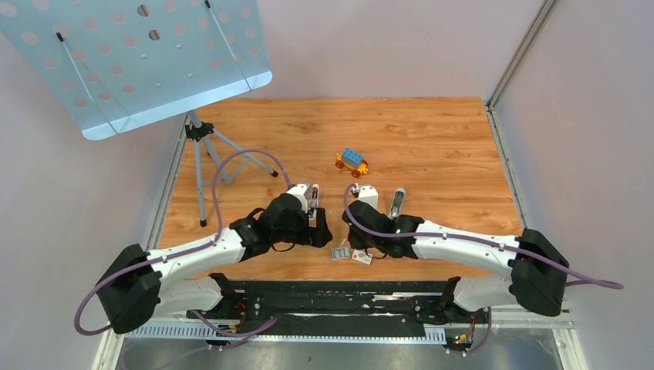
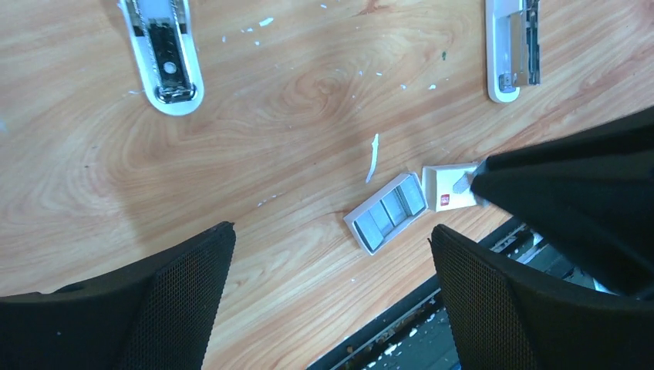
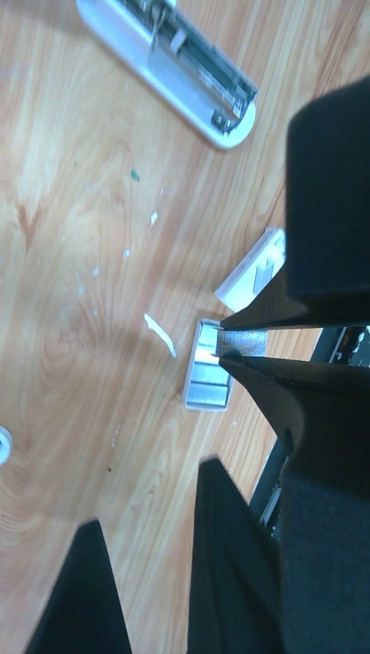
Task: Load the staples into the stapler
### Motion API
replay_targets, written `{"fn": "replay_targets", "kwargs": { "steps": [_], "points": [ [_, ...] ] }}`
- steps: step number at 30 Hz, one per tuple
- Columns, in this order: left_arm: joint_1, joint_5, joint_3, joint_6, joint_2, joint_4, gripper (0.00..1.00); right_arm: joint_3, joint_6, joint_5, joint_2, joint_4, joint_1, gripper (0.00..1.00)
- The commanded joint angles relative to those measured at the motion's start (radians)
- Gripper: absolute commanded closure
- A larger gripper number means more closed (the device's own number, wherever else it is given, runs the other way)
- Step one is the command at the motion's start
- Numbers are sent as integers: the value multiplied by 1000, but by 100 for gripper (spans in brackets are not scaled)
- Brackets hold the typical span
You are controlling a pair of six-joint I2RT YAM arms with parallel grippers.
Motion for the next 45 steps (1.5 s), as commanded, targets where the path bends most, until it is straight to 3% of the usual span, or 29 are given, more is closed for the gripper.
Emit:
{"fn": "replay_targets", "kwargs": {
  "steps": [1, 11, 21, 25, 30, 45],
  "points": [
    [0, -65, 64, 54, -67, -131, 0, -48, -22, 52, -100, -81, -70, 81],
    [5, -164, 220, 197, -122, -382, 0, -190, 14, 63, -303, -146, -219, 80],
    [5, -198, 328, 379, -114, -583, 0, -191, 35, 63, -294, -177, -324, 80],
    [5, -227, 302, 402, -141, -579, 0, -171, 43, 69, -255, -174, -339, 80],
    [5, -157, 307, 408, -160, -573, 0, -155, 85, 67, -214, -170, -349, 79],
    [5, -160, 293, 417, -194, -572, 0, -168, 171, 81, -232, -162, -386, 79]
  ]
}}
